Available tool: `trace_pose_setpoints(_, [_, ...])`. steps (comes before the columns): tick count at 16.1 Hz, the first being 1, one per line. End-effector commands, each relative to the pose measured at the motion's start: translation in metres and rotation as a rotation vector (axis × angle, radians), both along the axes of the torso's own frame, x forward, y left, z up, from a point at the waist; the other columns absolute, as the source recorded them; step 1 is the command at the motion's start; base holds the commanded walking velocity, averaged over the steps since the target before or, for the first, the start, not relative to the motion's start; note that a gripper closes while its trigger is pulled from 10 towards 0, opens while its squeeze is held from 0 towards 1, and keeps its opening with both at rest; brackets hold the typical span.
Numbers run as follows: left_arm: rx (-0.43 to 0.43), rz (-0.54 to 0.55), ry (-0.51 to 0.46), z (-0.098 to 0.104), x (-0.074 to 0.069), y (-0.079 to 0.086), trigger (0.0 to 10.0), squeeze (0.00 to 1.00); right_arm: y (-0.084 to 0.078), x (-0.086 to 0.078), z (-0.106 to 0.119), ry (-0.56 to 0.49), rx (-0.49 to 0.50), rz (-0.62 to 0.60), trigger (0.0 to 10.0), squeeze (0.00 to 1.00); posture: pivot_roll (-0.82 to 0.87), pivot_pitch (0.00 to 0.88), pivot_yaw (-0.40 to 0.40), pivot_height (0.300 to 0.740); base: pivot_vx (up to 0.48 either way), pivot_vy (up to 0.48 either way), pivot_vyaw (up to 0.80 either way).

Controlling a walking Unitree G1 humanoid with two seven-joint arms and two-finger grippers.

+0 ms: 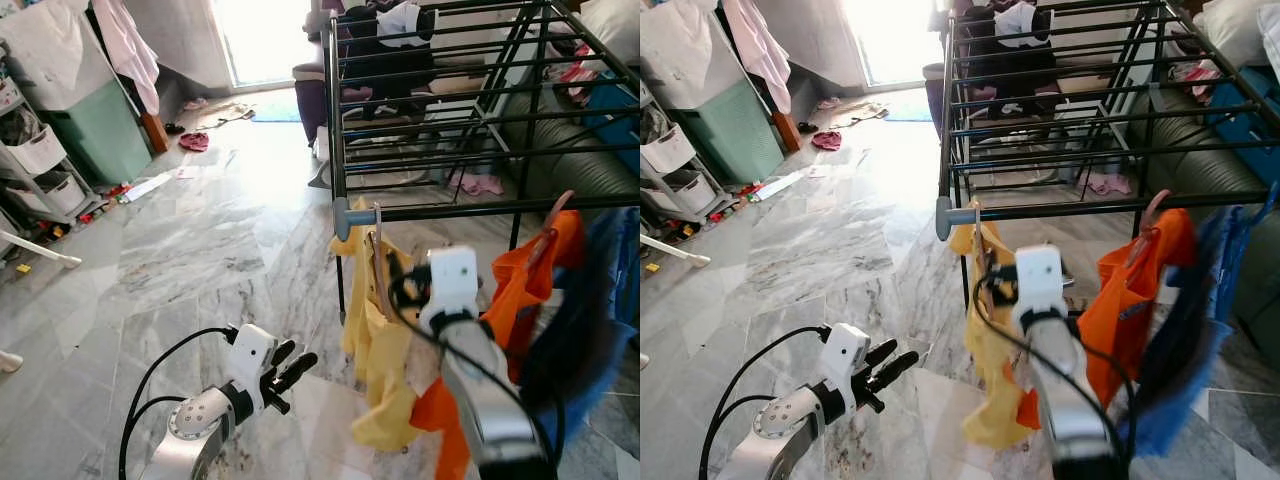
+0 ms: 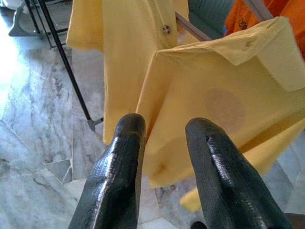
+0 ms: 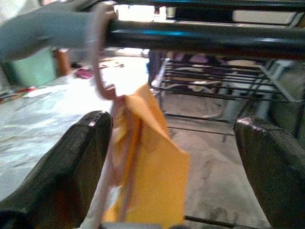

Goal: Hang hanger

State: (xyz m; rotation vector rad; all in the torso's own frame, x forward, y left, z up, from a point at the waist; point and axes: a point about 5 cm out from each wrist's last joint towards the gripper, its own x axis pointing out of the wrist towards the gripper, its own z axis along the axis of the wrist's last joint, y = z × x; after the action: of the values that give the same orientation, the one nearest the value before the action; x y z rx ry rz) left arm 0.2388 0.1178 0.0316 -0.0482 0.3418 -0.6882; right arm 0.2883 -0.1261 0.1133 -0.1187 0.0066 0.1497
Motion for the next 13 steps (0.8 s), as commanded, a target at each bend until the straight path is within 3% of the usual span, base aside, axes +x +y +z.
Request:
trace_pose_setpoints(1, [0.019,0.017,-0.013,0.003,0.000,0.006,10.0,0.00,0.011,-0.006,0.003,-0.003,-0.003,0.078,10.0,1.00,-0.06,0.009,0.117,0.740,0.000,0.000,0.00])
trace_pose_setpoints(2, [0.020,0.018,-0.011,0.002,0.000,0.006,10.0,0.00,0.013,-0.010,-0.003,0.027,-0.019,0.100,10.0,1.00,-0.06,0.010,0.117,0.740,0.000,0.000,0.00])
trace_pose_setpoints(4, [0.022,0.017,-0.009,0.001,0.000,0.005,10.0,0.00,0.013,-0.014,-0.022,0.136,-0.046,0.120,10.0,0.90,-0.06,0.012,0.119,0.740,0.000,0.000,0.00])
trace_pose_setpoints(5, [0.022,0.013,-0.008,0.001,0.000,0.004,10.0,0.00,0.013,-0.011,-0.028,0.157,-0.045,0.113,10.0,0.00,-0.06,0.016,0.120,0.740,0.000,0.000,0.00])
trace_pose_setpoints(7, [0.024,0.003,-0.004,0.000,-0.001,0.003,10.0,0.00,0.011,0.002,-0.041,0.255,-0.064,0.080,9.8,0.00,-0.06,0.020,0.121,0.740,0.000,0.000,0.00])
trace_pose_setpoints(8, [0.024,0.003,-0.002,-0.001,-0.001,0.003,10.0,0.00,0.009,0.007,-0.043,0.275,-0.064,0.072,0.0,0.00,-0.06,0.021,0.121,0.740,0.000,0.000,0.00])
trace_pose_setpoints(13, [0.009,-0.003,-0.003,-0.002,-0.004,0.001,10.0,0.00,-0.004,0.047,-0.037,0.322,-0.112,0.031,0.0,0.00,-0.04,0.019,0.102,0.740,0.000,0.000,0.00])
